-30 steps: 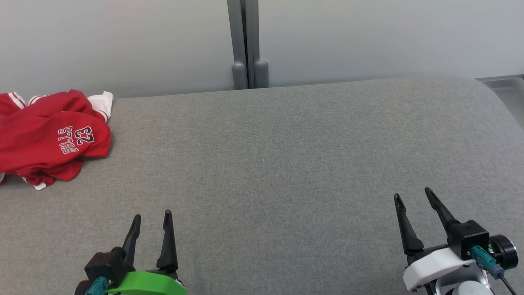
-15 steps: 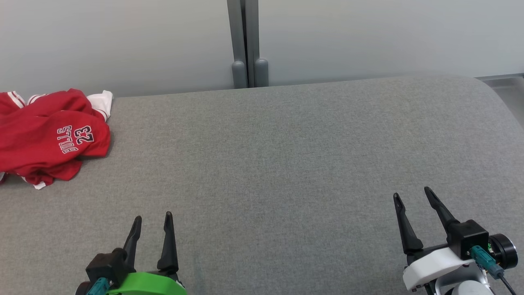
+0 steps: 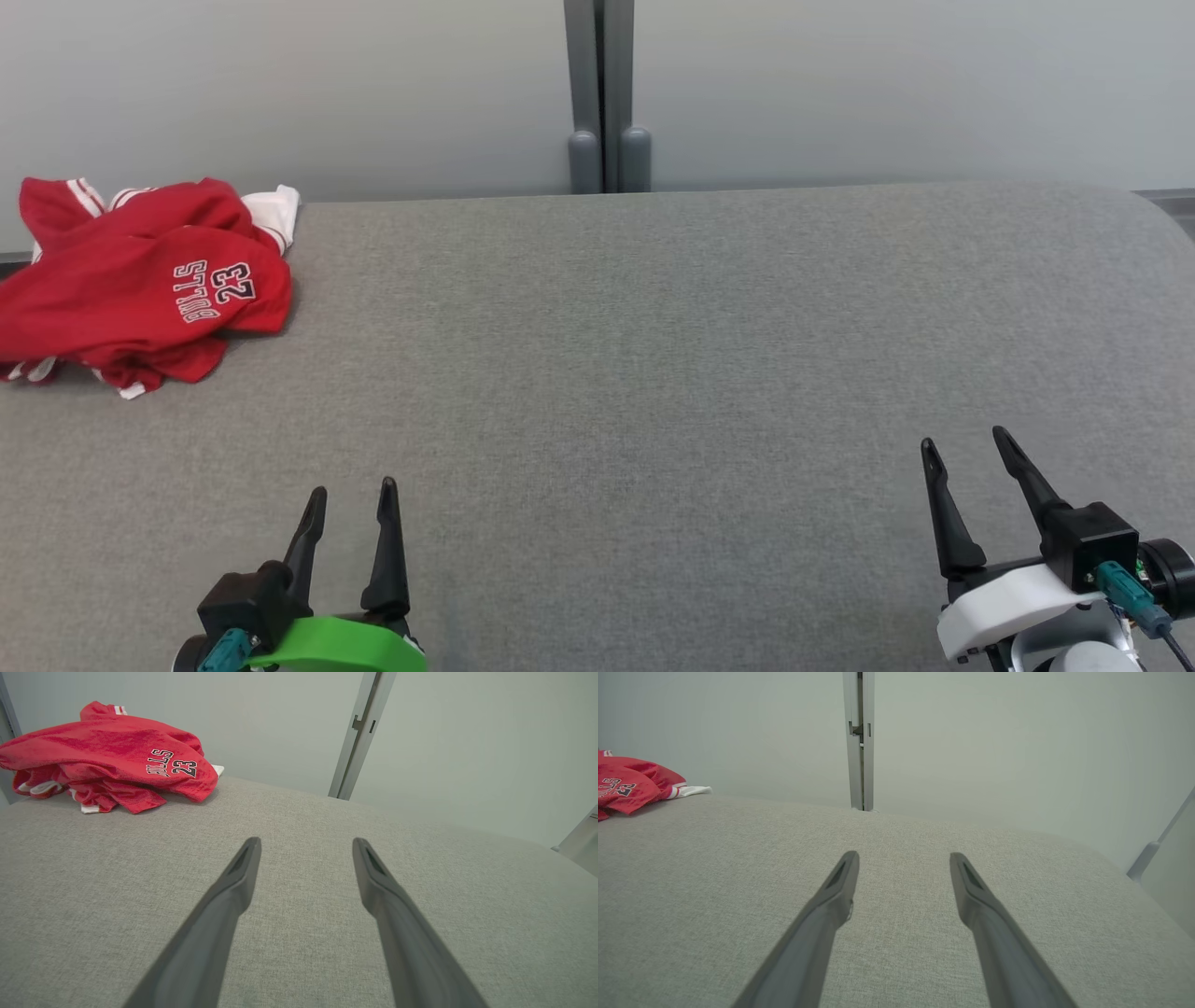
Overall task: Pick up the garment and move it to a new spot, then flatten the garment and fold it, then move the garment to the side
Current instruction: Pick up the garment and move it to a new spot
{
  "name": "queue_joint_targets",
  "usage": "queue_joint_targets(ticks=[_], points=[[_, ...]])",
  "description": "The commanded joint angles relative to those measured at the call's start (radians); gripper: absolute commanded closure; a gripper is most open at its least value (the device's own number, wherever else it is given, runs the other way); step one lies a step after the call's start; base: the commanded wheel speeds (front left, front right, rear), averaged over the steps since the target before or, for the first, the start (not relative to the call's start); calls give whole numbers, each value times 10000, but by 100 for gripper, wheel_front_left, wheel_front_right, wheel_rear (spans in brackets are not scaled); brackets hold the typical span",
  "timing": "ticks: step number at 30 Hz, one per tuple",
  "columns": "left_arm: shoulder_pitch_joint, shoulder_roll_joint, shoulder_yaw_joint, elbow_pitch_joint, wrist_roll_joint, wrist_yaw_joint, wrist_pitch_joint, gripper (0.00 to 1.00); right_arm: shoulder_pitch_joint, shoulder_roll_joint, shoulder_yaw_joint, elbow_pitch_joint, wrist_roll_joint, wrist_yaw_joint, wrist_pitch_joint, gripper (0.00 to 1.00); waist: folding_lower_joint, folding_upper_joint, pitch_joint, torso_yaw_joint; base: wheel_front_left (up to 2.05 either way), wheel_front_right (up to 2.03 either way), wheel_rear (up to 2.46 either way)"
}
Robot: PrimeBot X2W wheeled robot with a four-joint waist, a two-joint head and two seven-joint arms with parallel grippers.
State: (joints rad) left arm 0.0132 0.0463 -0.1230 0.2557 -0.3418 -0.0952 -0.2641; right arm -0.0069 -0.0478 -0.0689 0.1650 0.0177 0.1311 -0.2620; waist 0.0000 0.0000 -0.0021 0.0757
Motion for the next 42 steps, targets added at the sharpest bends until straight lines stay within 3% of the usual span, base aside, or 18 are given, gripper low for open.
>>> queue_joint_targets(ticks=[1,10,18,31,37,42], points=[[-136,72,47,-46,60,16,-7,0,100,-41,-57,-56,-11,-6,-46,0,0,0,98,671,0,0,0],[-141,67,114,-92,-10,17,-7,0,-31,-45,213,-20,47,-8,-36,0,0,0,208,2499,0,0,0],[-66,64,231,-146,-59,45,-5,0,-53,-48,543,13,21,-8,-35,0,0,0,190,3234,0,0,0],[-26,66,276,-264,-177,156,-7,0,-58,-48,647,-22,-60,-8,-35,0,0,0,297,3213,0,0,0],[-505,64,794,-951,49,224,-2,0,-274,-48,608,-212,-321,-8,-35,0,0,0,731,2879,0,0,0],[-1793,303,1702,-1485,666,-30,-2,0,-610,-52,540,-555,-655,-8,-36,0,0,0,1365,2455,0,0,0]])
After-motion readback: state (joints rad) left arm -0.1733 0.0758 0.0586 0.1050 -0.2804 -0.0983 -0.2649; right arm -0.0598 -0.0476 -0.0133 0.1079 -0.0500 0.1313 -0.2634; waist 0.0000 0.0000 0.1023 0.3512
